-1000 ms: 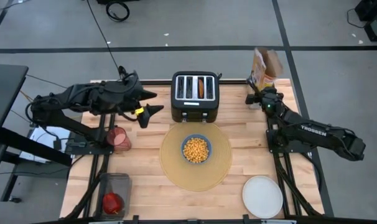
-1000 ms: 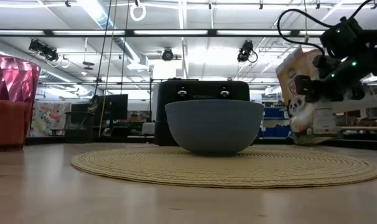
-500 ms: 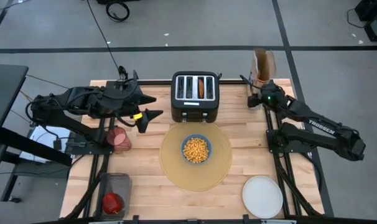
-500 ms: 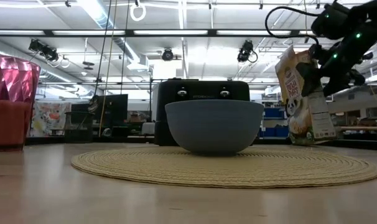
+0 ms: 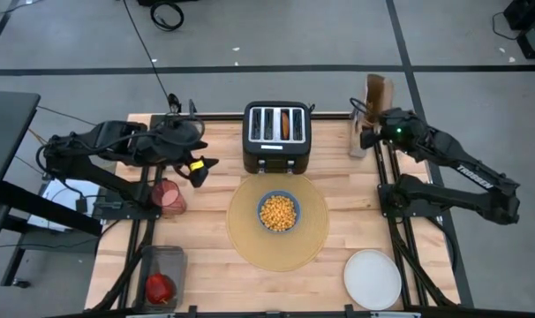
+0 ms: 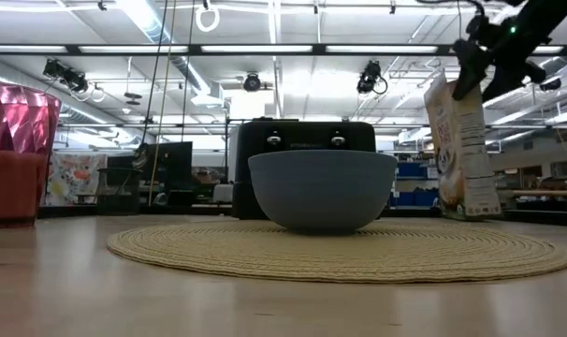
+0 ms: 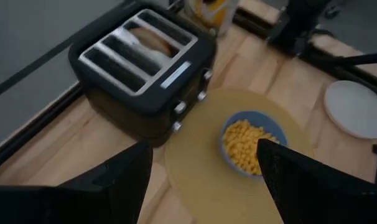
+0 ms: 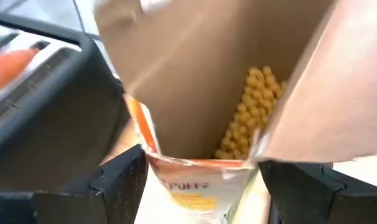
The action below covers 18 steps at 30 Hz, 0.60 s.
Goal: Arrange a breakfast setting
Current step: Pour the cereal into the bowl
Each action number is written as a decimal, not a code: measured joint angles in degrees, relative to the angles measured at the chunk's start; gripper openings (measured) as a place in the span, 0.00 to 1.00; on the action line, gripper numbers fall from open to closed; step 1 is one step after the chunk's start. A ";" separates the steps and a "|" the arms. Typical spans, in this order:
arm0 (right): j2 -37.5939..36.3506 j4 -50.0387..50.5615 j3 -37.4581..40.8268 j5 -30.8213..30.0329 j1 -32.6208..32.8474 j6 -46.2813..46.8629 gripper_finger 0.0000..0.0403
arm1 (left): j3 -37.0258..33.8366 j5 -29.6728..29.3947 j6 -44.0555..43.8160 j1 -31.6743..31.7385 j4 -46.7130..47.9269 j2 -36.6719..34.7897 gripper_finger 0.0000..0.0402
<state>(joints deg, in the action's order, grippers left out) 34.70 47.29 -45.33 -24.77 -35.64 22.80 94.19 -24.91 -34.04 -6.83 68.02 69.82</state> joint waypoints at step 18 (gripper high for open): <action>-0.31 0.12 -7.14 1.14 3.44 -3.06 0.75 | 0.00 4.19 0.77 15.73 4.20 2.91 0.73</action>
<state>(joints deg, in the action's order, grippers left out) 34.39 47.41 -52.47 -23.64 -32.20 19.74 94.19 -20.71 -33.28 8.90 72.21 72.74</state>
